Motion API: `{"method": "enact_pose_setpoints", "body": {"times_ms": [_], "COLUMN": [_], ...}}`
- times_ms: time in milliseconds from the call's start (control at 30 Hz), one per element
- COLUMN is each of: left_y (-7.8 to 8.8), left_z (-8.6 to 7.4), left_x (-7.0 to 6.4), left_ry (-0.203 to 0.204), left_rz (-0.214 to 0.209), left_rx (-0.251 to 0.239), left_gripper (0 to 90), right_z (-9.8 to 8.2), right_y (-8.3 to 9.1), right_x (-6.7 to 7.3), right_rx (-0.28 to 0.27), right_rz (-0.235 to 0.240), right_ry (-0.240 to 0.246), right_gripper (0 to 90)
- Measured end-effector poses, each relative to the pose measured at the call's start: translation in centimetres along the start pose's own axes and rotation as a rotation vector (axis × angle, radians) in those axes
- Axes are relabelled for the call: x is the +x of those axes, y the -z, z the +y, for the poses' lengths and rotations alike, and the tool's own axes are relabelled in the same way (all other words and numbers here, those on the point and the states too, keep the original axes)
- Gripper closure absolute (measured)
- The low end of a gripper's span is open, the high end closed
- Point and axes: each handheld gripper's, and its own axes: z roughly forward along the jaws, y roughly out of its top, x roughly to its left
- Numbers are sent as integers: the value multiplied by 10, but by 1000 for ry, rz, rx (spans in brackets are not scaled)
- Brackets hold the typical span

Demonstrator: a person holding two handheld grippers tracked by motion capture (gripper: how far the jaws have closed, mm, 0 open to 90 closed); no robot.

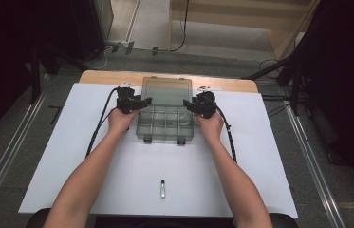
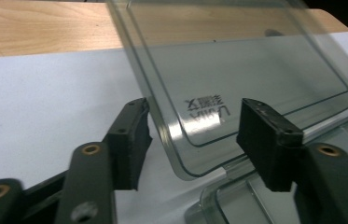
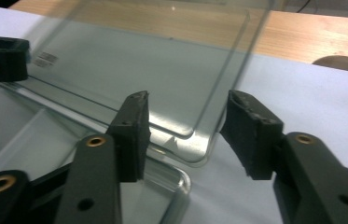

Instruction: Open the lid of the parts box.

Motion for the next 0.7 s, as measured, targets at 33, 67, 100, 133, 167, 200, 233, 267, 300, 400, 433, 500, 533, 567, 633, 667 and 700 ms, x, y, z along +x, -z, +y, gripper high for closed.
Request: {"method": "enact_pose_setpoints", "body": {"times_ms": [33, 67, 100, 133, 167, 200, 233, 267, 300, 400, 433, 500, 533, 567, 633, 667, 700], "left_y": [1, 1, 3, 4, 5, 7, 8, 9, 11, 15, 17, 20, 22, 23, 26, 28, 29], "left_z": [0, 1, 2, 2, 3, 3, 4, 4, 5, 6, 6, 5, 5, 5, 4, 4, 4], "left_x": [0, -1, 0, 0, -1, -1, -2, -4, -5, -7, -7, -8, -9, -10, -11, -12, -13], "left_ry": [4, 7, 8, 16, 18, 13, 4, -4, -11, -15, -13, -17, -19, -22, -34, -37, -38], "left_rz": [0, 1, -7, -15, -19, -18, -15, -15, -15, -21, -28, -30, -34, -35, -38, -42, -43], "left_rx": [4, 6, 12, 12, 15, 18, 19, 21, 22, 25, 26, 29, 34, 42, 41, 39, 42], "left_gripper": [384, 378, 352, 340, 340, 340, 339, 339, 339, 339, 339, 339, 339, 339, 339, 338, 338], "right_z": [0, 1, 1, 1, 1, 2, 2, 2, 2, 3, 3, 4, 4, 5, 5, 5, 6], "right_y": [1, 2, 2, 3, 5, 6, 8, 9, 11, 16, 17, 19, 20, 22, 25, 26, 27], "right_x": [1, 1, 2, 2, 2, 3, 3, 3, 3, 3, 2, 2, 2, 2, 3, 4, 4], "right_rx": [0, 1, 4, 9, 14, 16, 11, 6, 6, 7, 4, 1, 5, 5, 3, 3, 5], "right_rz": [8, 19, 35, 46, 53, 59, 57, 60, 65, 90, 103, 113, 110, 115, 133, 135, 140], "right_ry": [-3, -6, -9, -14, -17, -17, -14, -15, -14, -9, -9, -10, -6, -8, -10, -11, -6], "right_gripper": [463, 436, 409, 396, 392, 380, 370, 368, 354, 323, 304, 292, 292, 285, 281, 281, 281]}}
